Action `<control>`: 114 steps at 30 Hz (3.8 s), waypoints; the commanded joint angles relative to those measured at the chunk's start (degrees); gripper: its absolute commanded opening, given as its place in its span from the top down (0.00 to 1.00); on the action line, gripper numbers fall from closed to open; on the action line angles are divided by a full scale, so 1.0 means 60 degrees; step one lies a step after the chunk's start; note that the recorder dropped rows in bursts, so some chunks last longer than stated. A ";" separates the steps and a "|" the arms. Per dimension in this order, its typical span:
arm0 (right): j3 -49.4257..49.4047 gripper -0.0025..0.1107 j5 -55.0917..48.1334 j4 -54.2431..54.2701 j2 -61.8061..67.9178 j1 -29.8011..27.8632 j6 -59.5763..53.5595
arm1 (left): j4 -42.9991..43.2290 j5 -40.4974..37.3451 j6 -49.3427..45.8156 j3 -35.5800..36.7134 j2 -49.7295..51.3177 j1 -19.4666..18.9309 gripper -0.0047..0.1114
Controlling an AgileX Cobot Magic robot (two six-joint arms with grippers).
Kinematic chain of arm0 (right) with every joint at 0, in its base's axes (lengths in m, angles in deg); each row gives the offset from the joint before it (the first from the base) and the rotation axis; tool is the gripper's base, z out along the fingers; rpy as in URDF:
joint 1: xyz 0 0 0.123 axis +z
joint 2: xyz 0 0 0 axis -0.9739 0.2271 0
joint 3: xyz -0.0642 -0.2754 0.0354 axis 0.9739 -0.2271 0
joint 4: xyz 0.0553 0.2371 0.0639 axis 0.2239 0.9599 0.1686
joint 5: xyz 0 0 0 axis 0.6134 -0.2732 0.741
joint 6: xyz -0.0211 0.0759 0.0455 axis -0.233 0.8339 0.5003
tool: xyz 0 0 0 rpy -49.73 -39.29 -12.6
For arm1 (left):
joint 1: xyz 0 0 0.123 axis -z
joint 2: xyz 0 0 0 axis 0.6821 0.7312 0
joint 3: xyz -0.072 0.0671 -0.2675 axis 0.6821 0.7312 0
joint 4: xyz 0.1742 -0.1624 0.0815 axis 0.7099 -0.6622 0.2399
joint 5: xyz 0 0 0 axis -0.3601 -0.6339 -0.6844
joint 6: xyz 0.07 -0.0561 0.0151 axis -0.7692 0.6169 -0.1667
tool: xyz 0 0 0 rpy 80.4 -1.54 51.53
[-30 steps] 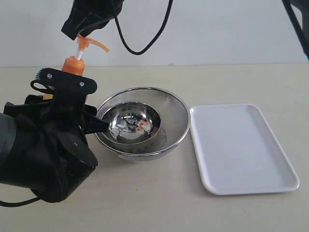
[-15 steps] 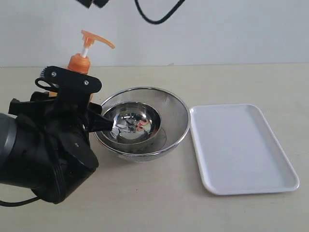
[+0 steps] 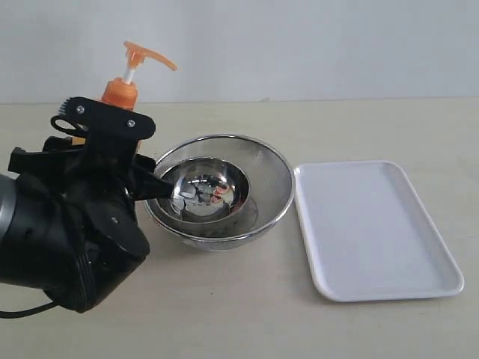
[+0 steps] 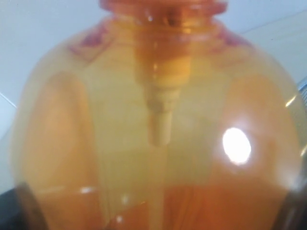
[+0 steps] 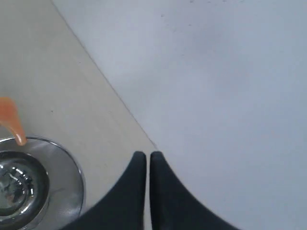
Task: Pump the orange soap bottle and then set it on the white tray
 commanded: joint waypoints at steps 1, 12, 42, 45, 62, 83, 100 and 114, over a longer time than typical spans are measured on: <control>0.0022 0.98 -0.0013 -0.0163 -0.0505 -0.0588 0.0501 | 0.0252 -0.0797 -0.0178 -0.0063 -0.0850 0.0059 0.92; -0.2381 0.98 -0.0013 -0.0113 -0.1791 -0.2138 0.0983 | 0.0230 -0.0797 -0.2411 -0.0063 -0.3669 0.0166 0.92; -1.1231 0.98 0.1924 -0.0163 -0.9968 -0.3877 0.3944 | 0.0416 0.5784 -0.3680 -0.3852 -0.3041 0.2531 0.92; -1.1953 0.98 0.1924 -0.0125 -1.0905 -0.3877 0.4039 | 0.0416 0.6340 -0.3680 -0.4490 -0.2389 0.2531 0.92; -1.3081 0.98 0.0621 -0.1112 -1.5366 -0.3877 0.4418 | 0.0416 0.7162 -0.2330 -0.8222 0.1559 0.2349 0.92; -1.3828 0.98 -0.0013 -0.2473 -1.5547 -0.2803 0.4357 | 0.0416 0.5323 -0.0238 -0.9613 0.4399 0.1961 0.92; -1.3889 0.98 -0.0013 -0.2474 -1.5673 -0.2803 0.4132 | 0.0416 0.6316 -0.0341 -0.9613 0.4361 0.1961 0.07; -1.3889 0.98 -0.0013 -0.2492 -1.5711 -0.2803 0.4132 | -0.4407 0.5550 -0.7363 -0.9613 0.2228 0.2322 0.04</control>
